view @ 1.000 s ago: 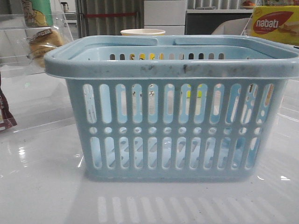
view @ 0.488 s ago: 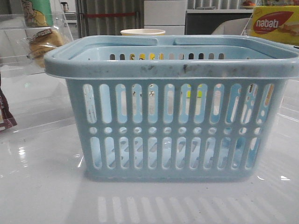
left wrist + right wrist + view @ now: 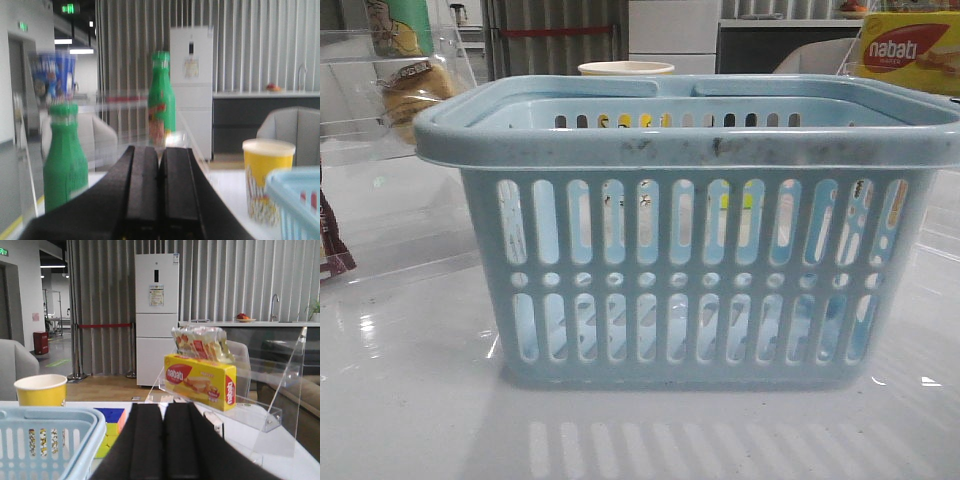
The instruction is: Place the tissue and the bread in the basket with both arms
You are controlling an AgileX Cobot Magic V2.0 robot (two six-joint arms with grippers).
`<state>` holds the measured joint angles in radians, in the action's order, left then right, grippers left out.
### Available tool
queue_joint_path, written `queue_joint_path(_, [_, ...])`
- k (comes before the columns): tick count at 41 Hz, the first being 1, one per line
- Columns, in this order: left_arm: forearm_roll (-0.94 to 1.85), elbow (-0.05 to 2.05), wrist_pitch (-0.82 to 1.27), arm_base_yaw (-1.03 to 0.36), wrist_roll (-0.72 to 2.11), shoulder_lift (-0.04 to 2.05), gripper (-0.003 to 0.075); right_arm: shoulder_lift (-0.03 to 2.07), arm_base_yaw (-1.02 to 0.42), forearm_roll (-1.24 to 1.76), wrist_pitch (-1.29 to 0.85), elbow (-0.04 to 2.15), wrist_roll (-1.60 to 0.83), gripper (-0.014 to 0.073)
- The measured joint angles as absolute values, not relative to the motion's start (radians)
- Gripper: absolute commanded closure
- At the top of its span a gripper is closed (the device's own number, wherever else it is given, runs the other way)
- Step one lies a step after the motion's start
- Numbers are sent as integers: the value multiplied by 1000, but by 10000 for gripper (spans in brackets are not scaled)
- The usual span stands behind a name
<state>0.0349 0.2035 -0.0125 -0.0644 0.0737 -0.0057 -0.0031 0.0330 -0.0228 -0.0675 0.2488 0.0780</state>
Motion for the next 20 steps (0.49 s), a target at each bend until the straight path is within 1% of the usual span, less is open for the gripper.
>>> queue_joint_path(6, [35,367,74,-64,74,29,627,84,33,-23,-210,416,78,537])
queue_joint_path(12, [35,526,204,-64,74,132,627,212,33,-23,-350,567,78,537])
queue_joint_path(20, [46,666,427,-64,74,275,627,366,33,-23,-518,669,78,537])
